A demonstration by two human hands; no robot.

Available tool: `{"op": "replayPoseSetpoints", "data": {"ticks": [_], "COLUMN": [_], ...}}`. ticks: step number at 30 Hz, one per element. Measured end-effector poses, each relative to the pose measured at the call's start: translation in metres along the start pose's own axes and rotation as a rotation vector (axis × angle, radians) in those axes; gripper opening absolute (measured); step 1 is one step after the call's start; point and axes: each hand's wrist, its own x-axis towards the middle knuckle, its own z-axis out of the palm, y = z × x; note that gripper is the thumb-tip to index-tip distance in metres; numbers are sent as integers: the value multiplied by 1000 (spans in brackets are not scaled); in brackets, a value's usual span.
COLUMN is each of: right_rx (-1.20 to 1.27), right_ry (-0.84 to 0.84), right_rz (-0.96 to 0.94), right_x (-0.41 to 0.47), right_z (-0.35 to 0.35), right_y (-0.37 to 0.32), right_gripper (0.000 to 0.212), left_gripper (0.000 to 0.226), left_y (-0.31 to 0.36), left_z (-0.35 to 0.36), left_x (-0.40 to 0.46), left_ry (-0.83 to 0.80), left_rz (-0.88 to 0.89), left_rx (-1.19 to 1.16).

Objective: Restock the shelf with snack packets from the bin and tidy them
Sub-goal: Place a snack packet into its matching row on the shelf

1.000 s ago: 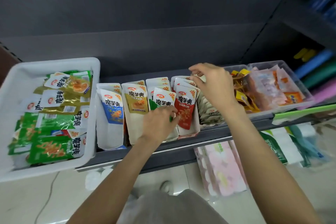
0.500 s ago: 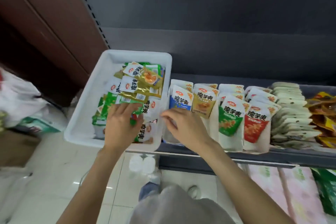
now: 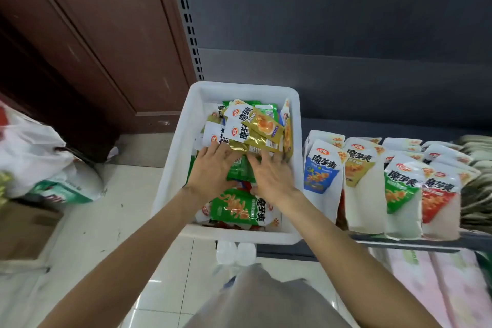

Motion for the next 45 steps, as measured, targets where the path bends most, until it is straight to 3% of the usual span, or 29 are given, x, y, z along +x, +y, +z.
{"op": "replayPoseSetpoints", "data": {"ticks": [3,6,7,9,12,13,15,20,24,26,28,30,32,35,38,41,45], "right_rx": [92,176,249,567,1372,1541,1652,1632,1645,1559,1463,1366,1151,729,280,284,339], "right_ry": [-12,103,159,254,313,310,308,265,294,462,722,956,1071,995,852,675,504], "right_rz": [13,-8,3,106,272,287,306,349,233,235,307,409,524,629,600,485,322], "right_x": [0,-6,-10,-22,-39,-43,-46,-58,-90,-118,-151,-186,-214,-230,-218,-195,-165], "right_z": [-1,-5,-9,-23,-49,-53,-55,-51,-61,-68,-74,-76,-73,-59,-44,-26,-3], "right_y": [0,4,8,16,23,23,23,29,50,69,93,120,148,179,194,206,224], "right_gripper": [82,67,59,43,29,28,23,23,23,21,18,15,4,22,23,24,20], "left_gripper": [60,24,25,36,15,11,11,19,18,12,7,14,17,25,33,30,23], "left_y": [-10,-25,-28,-33,-32,-30,-23,-9,20,48,81,115,150,201,235,252,256], "left_z": [2,-2,-8,-21,-38,-41,-46,-57,-76,-82,-80,-74,-65,-45,-20,-6,-4], "left_x": [8,10,9,7,1,-2,-7,-14,-14,-7,1,10,16,23,32,39,42], "left_ry": [35,181,191,150,11,-28,-68,-99,-135,-121,8,158,216,185,161,130,118], "left_rz": [108,248,230,70,-206,-257,-304,-326,-162,-67,-17,-7,72,295,401,403,420], "left_rx": [42,-146,-233,-471,-1042,-1188,-1326,-1449,-1496,-1441,-1318,-1234,-1127,-780,-496,-364,-362]}}
